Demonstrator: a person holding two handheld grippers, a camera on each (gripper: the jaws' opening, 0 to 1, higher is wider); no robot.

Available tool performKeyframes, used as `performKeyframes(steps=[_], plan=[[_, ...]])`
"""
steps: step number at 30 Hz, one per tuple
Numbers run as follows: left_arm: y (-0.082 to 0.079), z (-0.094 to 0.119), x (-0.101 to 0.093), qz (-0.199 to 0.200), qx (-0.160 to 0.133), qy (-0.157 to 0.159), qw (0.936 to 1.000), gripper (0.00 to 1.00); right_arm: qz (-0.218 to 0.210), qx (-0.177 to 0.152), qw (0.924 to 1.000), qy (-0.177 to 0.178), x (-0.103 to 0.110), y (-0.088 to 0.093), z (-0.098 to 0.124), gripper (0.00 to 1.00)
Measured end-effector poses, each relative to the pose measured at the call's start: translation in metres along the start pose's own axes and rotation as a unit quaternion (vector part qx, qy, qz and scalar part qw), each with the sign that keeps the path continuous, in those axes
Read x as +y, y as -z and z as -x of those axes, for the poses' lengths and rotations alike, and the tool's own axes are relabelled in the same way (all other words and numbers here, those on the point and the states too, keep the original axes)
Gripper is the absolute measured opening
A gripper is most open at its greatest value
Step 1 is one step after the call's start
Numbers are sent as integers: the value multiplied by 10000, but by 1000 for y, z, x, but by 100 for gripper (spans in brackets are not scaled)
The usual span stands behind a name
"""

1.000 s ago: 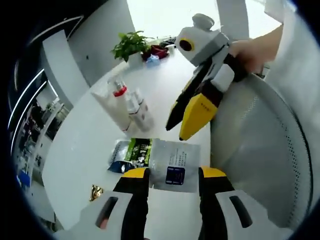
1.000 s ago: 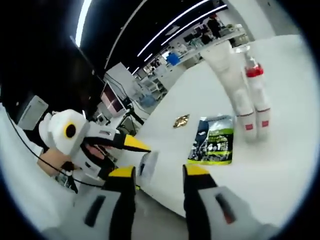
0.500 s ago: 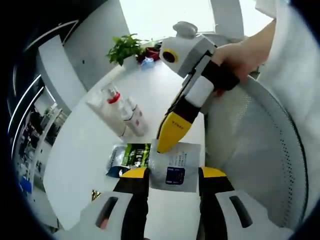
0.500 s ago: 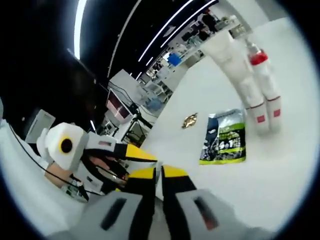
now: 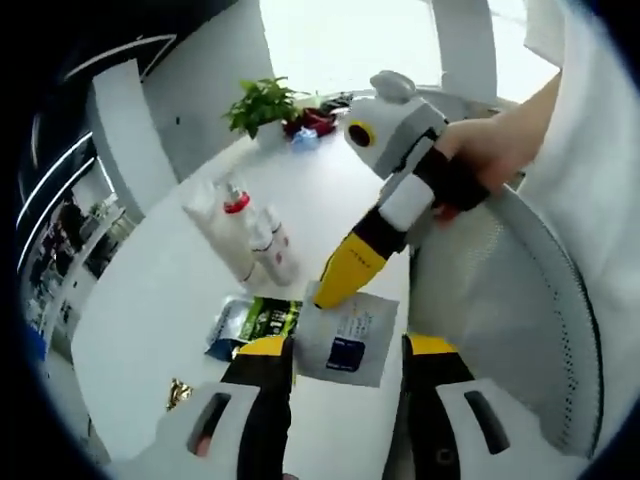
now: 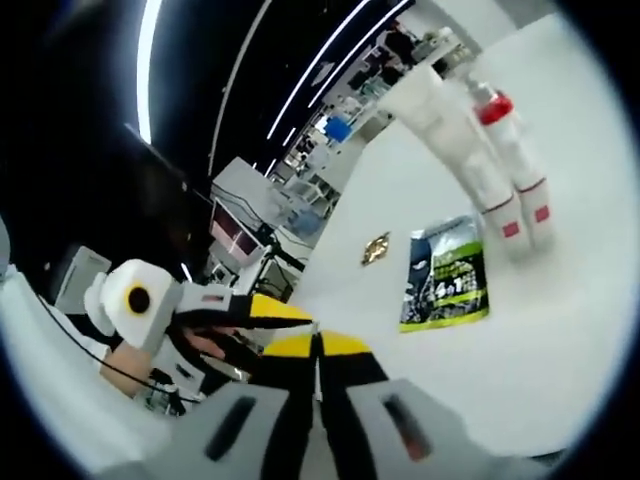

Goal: Arrange the skincare products in the storage area until every visible bottle or jar stands upright without overlapping.

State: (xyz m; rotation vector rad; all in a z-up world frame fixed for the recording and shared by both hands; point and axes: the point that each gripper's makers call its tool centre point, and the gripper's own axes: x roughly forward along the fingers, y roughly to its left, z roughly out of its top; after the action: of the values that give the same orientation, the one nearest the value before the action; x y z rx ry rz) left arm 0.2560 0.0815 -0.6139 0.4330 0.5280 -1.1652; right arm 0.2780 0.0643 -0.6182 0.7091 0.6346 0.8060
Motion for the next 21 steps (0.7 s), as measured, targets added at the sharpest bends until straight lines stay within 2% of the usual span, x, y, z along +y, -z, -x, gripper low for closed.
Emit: performKeyframes(steps=[1, 3, 5, 7, 8, 10, 11, 12, 13, 15, 18, 19, 21], plan=[[-1, 1, 1, 62, -37, -9, 10000, 45, -10, -19, 10000, 2, 0, -1, 0, 1], [-4, 6, 6, 466, -236, -46, 9986, 46, -82, -121, 9999, -19, 1, -6, 2, 1], [-8, 11, 11, 915, -511, -58, 9945, 47, -163, -246, 9996, -45, 2, -11, 4, 1], [-12, 18, 16, 1422, -865, -103, 9860, 48, -252, -393, 9989, -105, 4, -18, 6, 1], [-14, 22, 20, 1749, -1072, -129, 9786, 48, -285, -455, 9985, -144, 6, -21, 6, 1], [-16, 28, 22, 2123, -1309, -128, 9683, 46, -370, -626, 9971, -229, 11, -28, 7, 1], [-16, 32, 24, 2371, -1462, -140, 9603, 45, -394, -715, 9962, -289, 14, -32, 7, 1], [-15, 34, 26, 2527, -1547, -141, 9550, 44, -415, -746, 9959, -310, 15, -33, 7, 1], [-16, 37, 25, 2776, -1685, -103, 9457, 43, -431, -788, 9954, -341, 17, -35, 7, 1], [-16, 40, 23, 3110, -1890, -12, 9314, 40, -433, -840, 9948, -387, 21, -37, 5, 1], [-14, 42, 18, 3487, -2034, 126, 9148, 36, -411, -879, 9941, -490, 25, -39, 1, 1], [-12, 42, 18, 3670, -2095, 157, 9062, 34, -409, -873, 9941, -501, 27, -38, 0, 1], [-8, 41, 15, 3871, -2086, 234, 8978, 30, -453, -855, 9938, -551, 28, -37, -4, 1]])
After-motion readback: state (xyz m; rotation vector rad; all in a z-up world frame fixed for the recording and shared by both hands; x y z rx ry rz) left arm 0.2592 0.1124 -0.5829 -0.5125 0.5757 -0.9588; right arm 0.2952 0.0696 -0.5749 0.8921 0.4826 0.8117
